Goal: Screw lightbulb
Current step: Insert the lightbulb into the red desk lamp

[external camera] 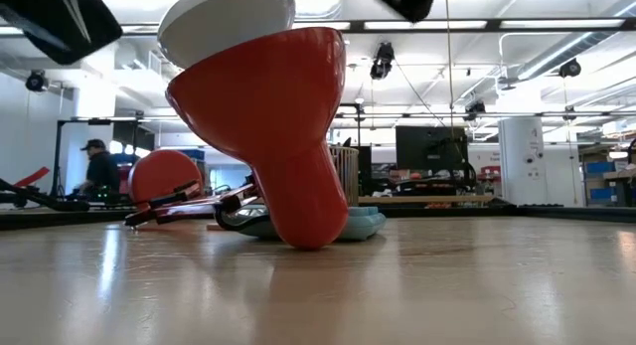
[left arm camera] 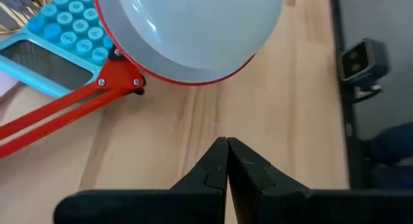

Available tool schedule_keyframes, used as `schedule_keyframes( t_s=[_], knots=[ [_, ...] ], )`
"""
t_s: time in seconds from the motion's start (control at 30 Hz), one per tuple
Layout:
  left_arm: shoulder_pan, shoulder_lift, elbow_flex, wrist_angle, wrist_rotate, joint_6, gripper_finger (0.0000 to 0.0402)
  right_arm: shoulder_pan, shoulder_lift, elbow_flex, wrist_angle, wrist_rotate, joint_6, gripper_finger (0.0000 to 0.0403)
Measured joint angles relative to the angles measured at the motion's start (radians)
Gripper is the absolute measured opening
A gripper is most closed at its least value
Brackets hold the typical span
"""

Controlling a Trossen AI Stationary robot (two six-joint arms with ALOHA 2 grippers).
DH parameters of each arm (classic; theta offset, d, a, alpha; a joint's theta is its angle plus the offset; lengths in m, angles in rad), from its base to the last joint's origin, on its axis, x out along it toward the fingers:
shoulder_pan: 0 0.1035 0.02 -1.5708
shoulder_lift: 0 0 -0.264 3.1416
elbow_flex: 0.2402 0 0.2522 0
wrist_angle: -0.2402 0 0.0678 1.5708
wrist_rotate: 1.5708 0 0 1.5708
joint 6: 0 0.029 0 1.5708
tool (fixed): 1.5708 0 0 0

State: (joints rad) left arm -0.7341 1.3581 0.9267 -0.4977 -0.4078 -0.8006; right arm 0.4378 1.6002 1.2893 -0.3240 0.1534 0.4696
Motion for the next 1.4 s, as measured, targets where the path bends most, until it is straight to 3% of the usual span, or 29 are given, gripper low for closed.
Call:
schedule_keyframes(
  t_s=[0.33, 0.83, 1.27, 1.4],
  knots=[
    [-0.003, -0.180, 0.008, -0.040, -0.005, 0.014, 0.0000, 0.046, 0.003, 0.243, -0.253, 0.044, 0.057, 0.0000],
    [-0.002, -0.287, 0.009, 0.056, -0.028, -0.027, 0.0000, 0.049, -0.002, 0.327, -0.233, 0.395, 0.108, 0.0000],
    [0.017, -0.296, 0.009, 0.056, -0.044, -0.040, 0.0000, 0.049, -0.002, 0.327, -0.212, 0.338, 0.187, 0.0000],
    [0.019, -0.277, 0.009, 0.054, -0.081, -0.017, 0.0000, 0.047, 0.003, 0.327, -0.208, 0.373, 0.220, 0.0000]
  ],
)
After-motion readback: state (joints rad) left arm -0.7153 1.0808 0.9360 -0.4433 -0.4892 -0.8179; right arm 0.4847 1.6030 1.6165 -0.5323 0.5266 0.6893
